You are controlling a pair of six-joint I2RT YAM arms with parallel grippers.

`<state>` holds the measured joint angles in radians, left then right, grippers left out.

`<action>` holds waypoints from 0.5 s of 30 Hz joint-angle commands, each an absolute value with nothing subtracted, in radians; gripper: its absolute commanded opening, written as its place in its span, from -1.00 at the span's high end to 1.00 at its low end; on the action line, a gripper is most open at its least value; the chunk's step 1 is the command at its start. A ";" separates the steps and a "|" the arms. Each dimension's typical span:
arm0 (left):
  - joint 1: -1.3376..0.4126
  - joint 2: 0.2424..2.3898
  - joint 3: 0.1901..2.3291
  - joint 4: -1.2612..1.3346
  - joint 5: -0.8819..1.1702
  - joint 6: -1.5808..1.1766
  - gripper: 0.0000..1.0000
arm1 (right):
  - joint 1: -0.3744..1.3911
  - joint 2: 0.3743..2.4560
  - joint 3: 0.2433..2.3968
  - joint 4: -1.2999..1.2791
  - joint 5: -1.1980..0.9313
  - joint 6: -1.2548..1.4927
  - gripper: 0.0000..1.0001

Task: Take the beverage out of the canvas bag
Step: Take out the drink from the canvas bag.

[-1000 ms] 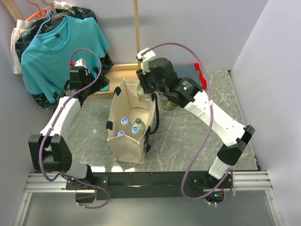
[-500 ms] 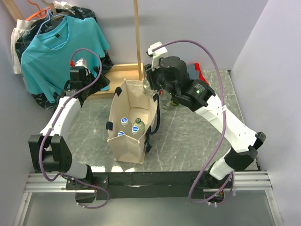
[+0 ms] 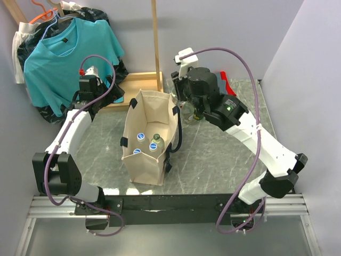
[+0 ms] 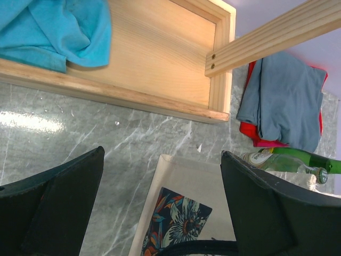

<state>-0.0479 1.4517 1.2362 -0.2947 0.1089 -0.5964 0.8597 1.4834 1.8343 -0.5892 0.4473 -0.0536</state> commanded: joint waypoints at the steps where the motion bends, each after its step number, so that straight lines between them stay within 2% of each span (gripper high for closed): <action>1: -0.055 1.410 1.238 -0.252 0.124 -0.606 -0.93 | 0.861 1.371 1.827 -0.388 0.560 -0.089 1.00; 8: -0.058 1.414 1.229 -0.245 0.127 -0.614 -0.93 | 0.821 1.336 1.755 -0.400 0.612 -0.045 1.00; 15: -0.058 1.410 1.212 -0.235 0.127 -0.615 -0.93 | 0.723 1.316 1.694 -0.437 0.537 0.034 1.00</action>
